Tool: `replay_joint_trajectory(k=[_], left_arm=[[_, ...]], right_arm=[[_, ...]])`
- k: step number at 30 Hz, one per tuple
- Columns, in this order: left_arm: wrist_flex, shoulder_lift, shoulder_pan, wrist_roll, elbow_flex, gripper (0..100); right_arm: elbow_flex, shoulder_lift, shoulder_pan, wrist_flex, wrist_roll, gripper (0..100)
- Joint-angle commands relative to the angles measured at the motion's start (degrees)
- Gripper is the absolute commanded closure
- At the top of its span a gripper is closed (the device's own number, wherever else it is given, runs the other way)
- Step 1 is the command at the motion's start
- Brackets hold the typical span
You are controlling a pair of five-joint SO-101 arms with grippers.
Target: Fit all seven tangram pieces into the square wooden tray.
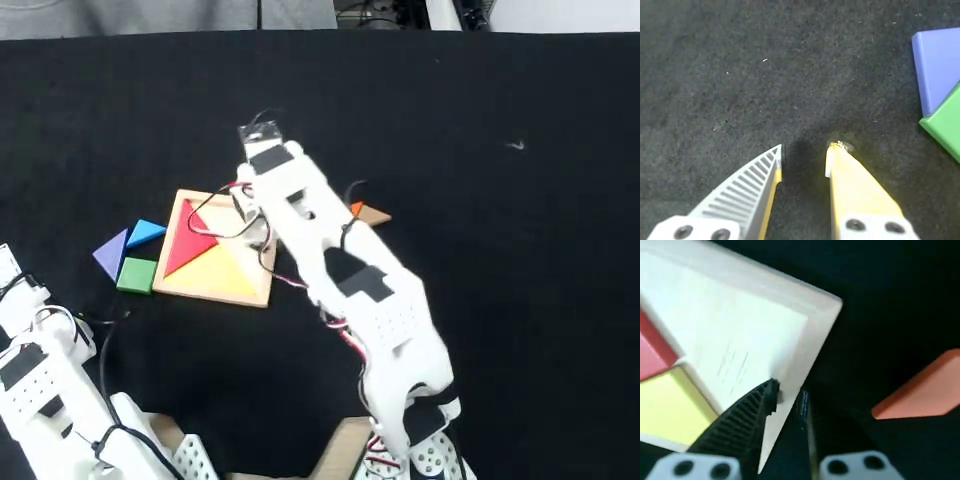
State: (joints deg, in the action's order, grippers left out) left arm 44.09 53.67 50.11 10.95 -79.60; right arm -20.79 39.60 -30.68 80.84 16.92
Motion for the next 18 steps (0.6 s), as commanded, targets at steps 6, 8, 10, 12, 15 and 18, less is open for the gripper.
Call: replay_joint_trajectory(k=[6, 8, 10, 12, 15, 18], left_arm=[[-0.88, 0.79, -0.57, -0.53, 0.48, 84], [-0.88, 0.79, -0.57, -0.53, 0.48, 84], [-0.88, 0.79, -0.57, -0.53, 0.48, 84], [-0.88, 0.79, -0.57, -0.53, 0.48, 84], [-0.88, 0.79, -0.57, -0.53, 0.48, 84], [-0.88, 0.79, -0.57, -0.53, 0.48, 84]], right_arm=[[-3.12, -0.4, 5.1, 2.29, -8.53, 96.7], [-3.12, -0.22, 5.1, 2.55, -9.41, 96.7], [-3.38, -0.22, 5.1, 2.55, -9.49, 96.7], [-3.56, -0.22, 5.01, 2.37, -9.58, 96.7], [-3.56, -0.22, 5.19, 2.46, -9.58, 96.2], [-3.56, -0.48, 5.19, 2.81, -9.58, 92.0]])
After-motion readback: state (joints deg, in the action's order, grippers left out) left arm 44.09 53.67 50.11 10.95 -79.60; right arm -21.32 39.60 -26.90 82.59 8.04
